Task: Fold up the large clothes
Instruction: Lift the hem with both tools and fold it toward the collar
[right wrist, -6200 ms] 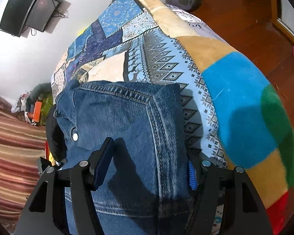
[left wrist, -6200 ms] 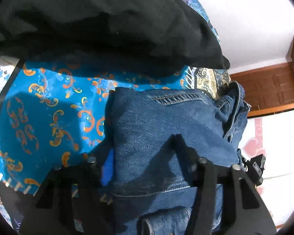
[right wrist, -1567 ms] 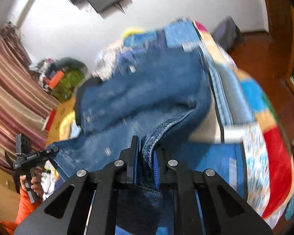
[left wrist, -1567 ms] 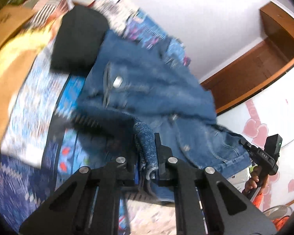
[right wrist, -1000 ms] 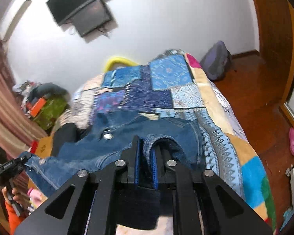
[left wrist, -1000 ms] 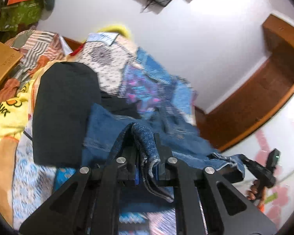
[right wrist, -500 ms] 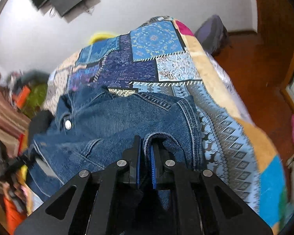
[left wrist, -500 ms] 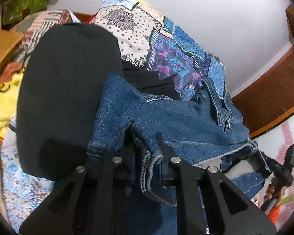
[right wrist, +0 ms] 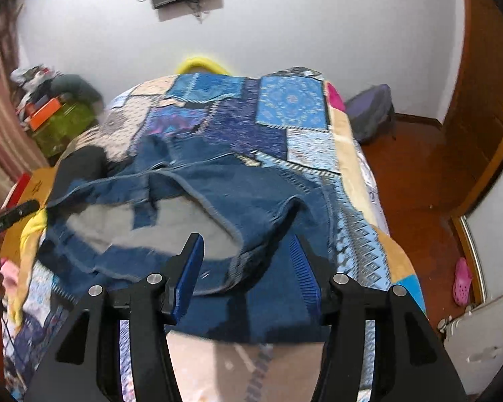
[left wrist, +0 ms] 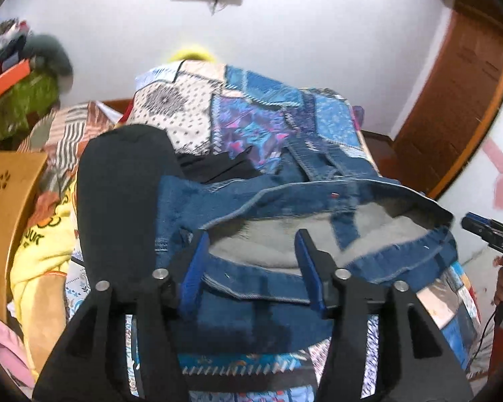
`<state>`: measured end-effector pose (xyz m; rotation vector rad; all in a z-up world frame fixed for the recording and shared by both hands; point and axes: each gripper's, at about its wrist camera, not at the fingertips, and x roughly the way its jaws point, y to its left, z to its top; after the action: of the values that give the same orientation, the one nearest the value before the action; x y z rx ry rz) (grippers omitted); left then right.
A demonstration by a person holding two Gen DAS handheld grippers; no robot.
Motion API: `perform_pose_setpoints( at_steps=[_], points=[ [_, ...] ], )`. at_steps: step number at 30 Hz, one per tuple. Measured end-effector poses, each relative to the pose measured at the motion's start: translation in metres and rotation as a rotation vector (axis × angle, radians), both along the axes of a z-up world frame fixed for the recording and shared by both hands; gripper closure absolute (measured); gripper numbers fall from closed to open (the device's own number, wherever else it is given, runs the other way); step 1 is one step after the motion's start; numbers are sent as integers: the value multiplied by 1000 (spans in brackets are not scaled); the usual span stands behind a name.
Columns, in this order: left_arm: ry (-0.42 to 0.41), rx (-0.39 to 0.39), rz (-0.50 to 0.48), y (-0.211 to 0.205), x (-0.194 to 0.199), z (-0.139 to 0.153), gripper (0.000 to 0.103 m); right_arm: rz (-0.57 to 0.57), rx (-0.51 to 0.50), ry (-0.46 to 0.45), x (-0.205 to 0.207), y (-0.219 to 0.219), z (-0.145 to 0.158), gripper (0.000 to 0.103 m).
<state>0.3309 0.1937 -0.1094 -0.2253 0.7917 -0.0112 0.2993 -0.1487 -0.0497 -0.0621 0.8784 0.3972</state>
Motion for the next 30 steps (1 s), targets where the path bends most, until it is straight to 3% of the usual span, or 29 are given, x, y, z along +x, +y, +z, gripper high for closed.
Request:
perform_pose_setpoints(
  at_steps=[5, 15, 18, 19, 23, 25, 28, 30],
  points=[
    [36, 1, -62, -18, -12, -8, 43, 61, -25, 21, -16, 17, -8, 52],
    [256, 6, -167, -48, 3, -85, 43, 173, -111, 148, -18, 57, -61, 52],
    [278, 43, -162, -46, 15, -99, 43, 193, -167, 165, -12, 70, -79, 51],
    [285, 39, -159, -43, 21, -103, 43, 203, -175, 150, -11, 72, -81, 46],
    [275, 12, -155, -31, 45, -105, 43, 255, -193, 97, -1, 87, -78, 40],
    [256, 54, -132, -28, 60, -100, 43, 257, -208, 83, 16, 93, -77, 40],
    [216, 56, -129, -19, 87, -86, 43, 226, -207, 81, 45, 96, -75, 40],
    [186, 115, -90, -15, 105, -76, 43, 173, -184, 85, 70, 95, -71, 40]
  ],
)
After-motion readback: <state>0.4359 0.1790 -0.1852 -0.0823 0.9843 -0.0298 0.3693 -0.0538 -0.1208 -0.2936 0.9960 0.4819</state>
